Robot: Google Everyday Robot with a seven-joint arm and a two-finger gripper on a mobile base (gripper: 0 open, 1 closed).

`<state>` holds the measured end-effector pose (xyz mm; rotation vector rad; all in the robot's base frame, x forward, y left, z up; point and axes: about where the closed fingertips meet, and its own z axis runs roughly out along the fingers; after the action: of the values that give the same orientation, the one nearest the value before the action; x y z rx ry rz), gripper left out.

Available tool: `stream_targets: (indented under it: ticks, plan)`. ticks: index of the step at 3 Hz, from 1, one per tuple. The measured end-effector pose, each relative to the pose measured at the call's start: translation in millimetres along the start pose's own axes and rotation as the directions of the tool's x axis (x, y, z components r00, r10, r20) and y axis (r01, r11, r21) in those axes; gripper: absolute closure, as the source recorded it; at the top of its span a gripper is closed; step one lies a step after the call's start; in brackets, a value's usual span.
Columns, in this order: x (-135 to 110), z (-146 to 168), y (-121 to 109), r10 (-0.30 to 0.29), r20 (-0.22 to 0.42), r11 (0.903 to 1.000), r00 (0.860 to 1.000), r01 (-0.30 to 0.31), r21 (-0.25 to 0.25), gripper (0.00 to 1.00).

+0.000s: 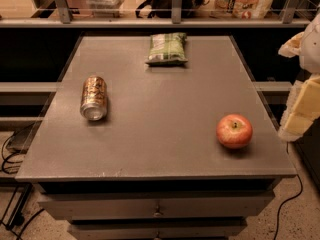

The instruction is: Move apple near green jalapeno chip bag

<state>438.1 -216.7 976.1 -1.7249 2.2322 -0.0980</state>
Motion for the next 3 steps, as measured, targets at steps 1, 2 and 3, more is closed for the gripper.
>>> stream_targets:
  ticks: [1,2,3]
  plan:
    - [0,0,0,0.0,0.0,1.0,1.0,0.0,0.0,0.0]
    - [0,1,-1,0.005,0.031,1.0,1.0,-0.005,0.0,0.0]
    - [1,15,2,0.013,0.086,0.9998,0.996,-0.011,-0.016,0.0]
